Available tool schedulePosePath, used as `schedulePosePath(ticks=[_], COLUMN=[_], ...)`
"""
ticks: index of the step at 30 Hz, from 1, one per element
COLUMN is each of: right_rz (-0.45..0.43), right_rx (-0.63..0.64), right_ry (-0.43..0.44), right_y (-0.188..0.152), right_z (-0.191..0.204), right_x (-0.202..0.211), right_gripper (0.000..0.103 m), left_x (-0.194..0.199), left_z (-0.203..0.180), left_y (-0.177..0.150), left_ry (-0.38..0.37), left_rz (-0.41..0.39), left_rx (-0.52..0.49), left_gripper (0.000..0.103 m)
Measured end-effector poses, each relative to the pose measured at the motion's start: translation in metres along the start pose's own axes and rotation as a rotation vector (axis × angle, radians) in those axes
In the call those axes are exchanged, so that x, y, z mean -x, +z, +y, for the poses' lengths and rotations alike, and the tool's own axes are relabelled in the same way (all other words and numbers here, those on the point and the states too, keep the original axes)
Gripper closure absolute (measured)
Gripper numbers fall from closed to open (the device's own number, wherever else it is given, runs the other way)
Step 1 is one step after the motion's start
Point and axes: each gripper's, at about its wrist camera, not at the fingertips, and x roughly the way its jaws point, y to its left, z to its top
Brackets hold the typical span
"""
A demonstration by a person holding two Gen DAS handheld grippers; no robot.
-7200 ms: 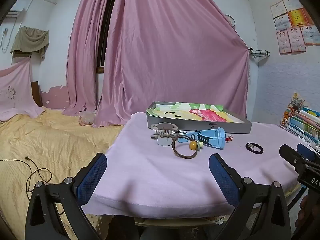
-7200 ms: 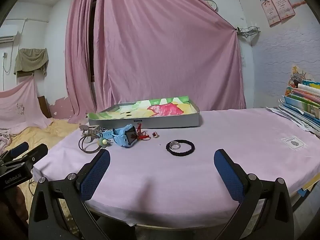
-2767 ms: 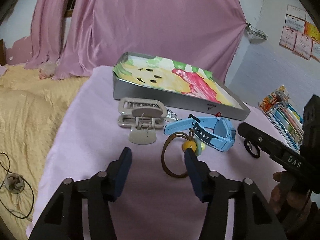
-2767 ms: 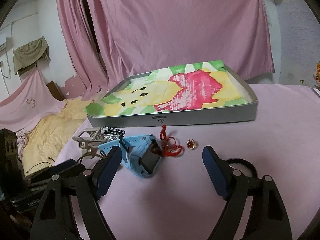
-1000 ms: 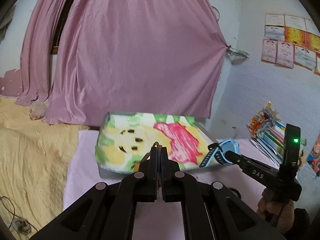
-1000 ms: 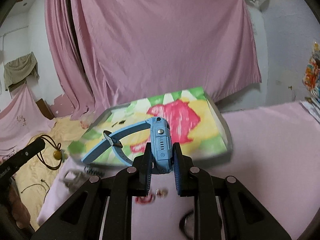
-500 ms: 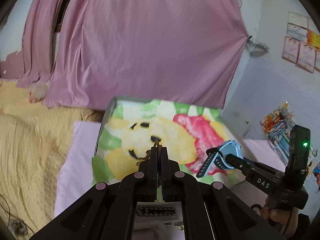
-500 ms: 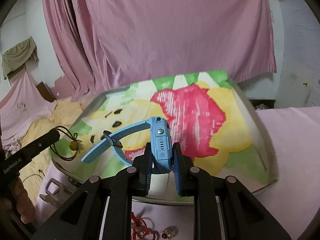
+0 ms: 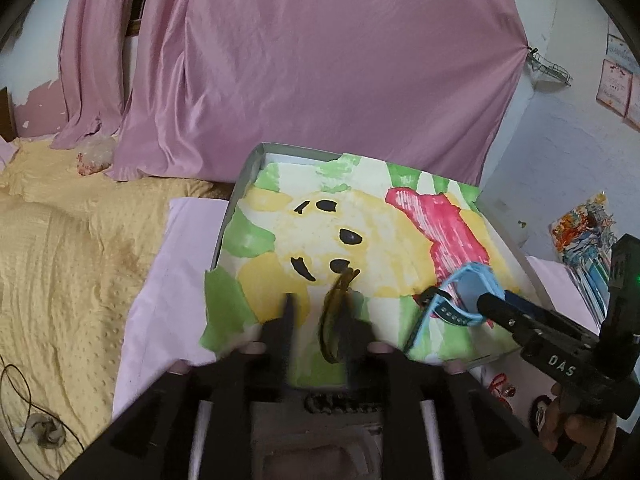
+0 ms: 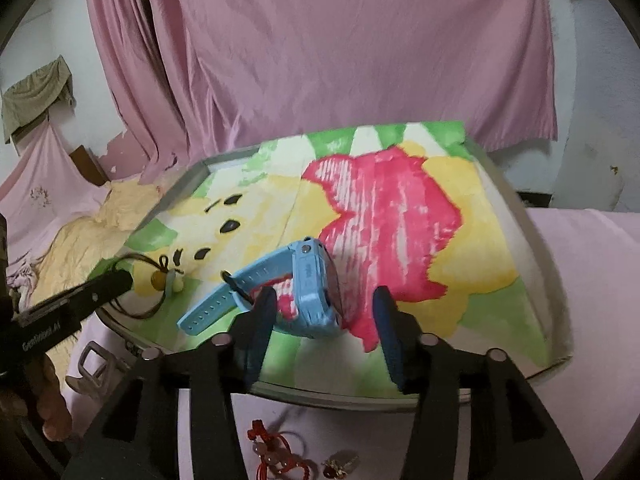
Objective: Organize jewelry
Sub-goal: 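Carry the blue smartwatch into the grey tray and open the right tool, then grasp the black hair band with the right tool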
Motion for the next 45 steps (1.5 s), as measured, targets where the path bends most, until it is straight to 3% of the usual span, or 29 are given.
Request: schedulePosePath(ticks=[1,2,5,6,9,14,16,21,31,45], right_rz=[-0.010,-0.026,-0.069,-0.087,-0.154,-0.240,-0.270,-0.328,-0.405,-0.322], right_rx=[-0.002,0.000,0.003,0.001,0.006,0.023,0.035,0.051,0.081,0.061], right_ry=[-0.001,-0.005,0.003,0.009,0.013,0.010,0.007,-0.005,-0.071,-0.128], right_y=[0.000,-0.001,-0.005,-0.007,-0.014,-0.025,-0.032,-0.047,-0.077,-0.104], right_z=[-0.001,0.000,-0.002,-0.003,-0.003,-0.005,-0.004,-0.005,-0.019,-0.056], right_x=[0.004,0.009,0.023,0.029,0.049,0.078,0.089,0.112,0.152,0.160], right_gripper=[0.058,0.058,0.056,0.051,0.041,0.029,0.023,0.013,0.011,0.011], left_x=[0.002,0.006,0.019,0.023,0.036,0.057,0.065,0.082,0.100,0.085], left_z=[0.001,0.003,0.000,-0.001,-0.002,-0.007,-0.009,-0.015,-0.034,-0.062], left_y=[-0.001,-0.002,-0.004,-0.006,-0.012,-0.025,-0.032,-0.048,-0.072,-0.098], left_ry=[-0.003,-0.017,-0.009,0.003,0.007,0.025,0.032,0.039,0.022,-0.030], left_rz=[-0.009,-0.029,-0.076,-0.091,-0.133,-0.205,-0.236,-0.296,-0.372,-0.269], left_rx=[0.009,0.021,0.014,0.006,0.012,0.006,0.002,-0.008,-0.059,-0.127], left_gripper=[0.043,0.040,0.039,0.037,0.019,0.014,0.007,0.002,0.001,0.001])
